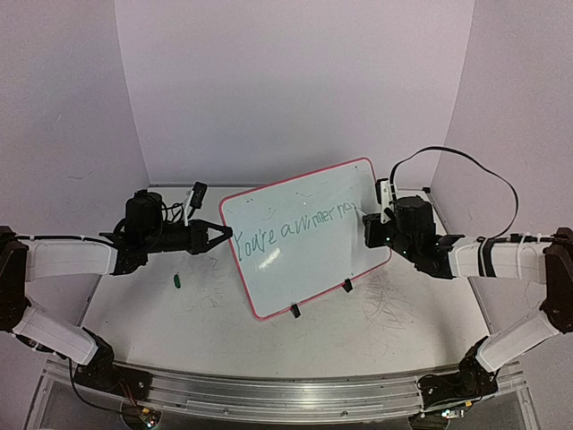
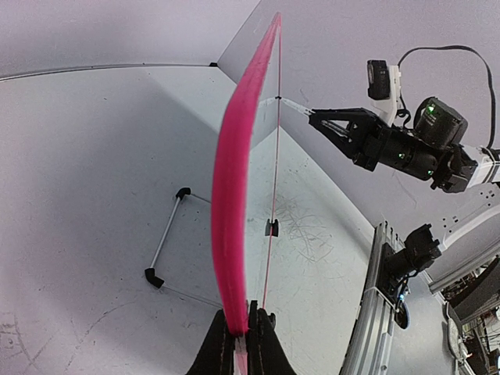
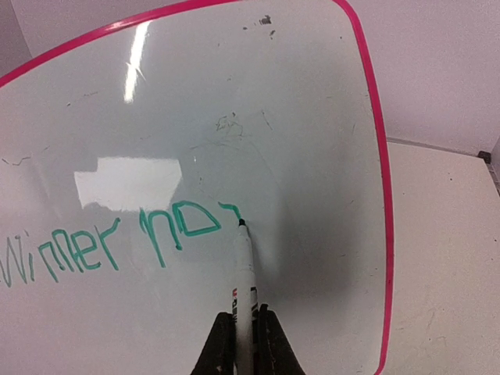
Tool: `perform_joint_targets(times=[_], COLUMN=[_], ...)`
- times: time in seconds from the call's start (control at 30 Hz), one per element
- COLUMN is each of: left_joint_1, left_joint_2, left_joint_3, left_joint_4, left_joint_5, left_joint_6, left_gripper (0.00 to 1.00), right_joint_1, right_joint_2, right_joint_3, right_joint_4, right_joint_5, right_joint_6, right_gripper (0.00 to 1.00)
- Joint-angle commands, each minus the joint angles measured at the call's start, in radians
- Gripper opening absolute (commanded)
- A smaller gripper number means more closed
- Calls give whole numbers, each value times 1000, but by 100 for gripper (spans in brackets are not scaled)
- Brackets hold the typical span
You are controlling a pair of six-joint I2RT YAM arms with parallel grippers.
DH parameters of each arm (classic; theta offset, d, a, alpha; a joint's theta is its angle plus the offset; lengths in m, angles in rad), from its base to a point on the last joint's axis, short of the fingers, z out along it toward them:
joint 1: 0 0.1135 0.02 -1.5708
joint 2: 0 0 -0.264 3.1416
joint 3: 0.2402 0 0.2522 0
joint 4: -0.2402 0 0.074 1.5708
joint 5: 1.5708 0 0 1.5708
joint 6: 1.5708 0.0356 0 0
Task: Write a sentence on the whiteboard
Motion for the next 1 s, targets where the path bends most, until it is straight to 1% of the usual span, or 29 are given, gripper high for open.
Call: perform_joint_targets(times=[0.0, 0.5, 0.77, 0.97], left_joint_1=[7, 7, 7, 7], left_joint_2=[-25, -28, -32, -27], left_joint_3=[26, 26, 25, 27], left_joint_4=[-41, -42, -44, -45], left_joint_5=[-27, -26, -28, -27], left_joint_6=[65, 63, 66, 67], left_gripper=[0, 0, 0, 0], right_joint_1=[-1, -1, -2, -2], right_joint_2=[-6, 65, 33, 0], right_joint_3=[-7, 104, 43, -8], right_joint_4=[-9, 19, -6, -15], right_joint_5=[17, 61, 41, 66], right_joint_6=[16, -9, 17, 28], right_gripper=[0, 0, 0, 0])
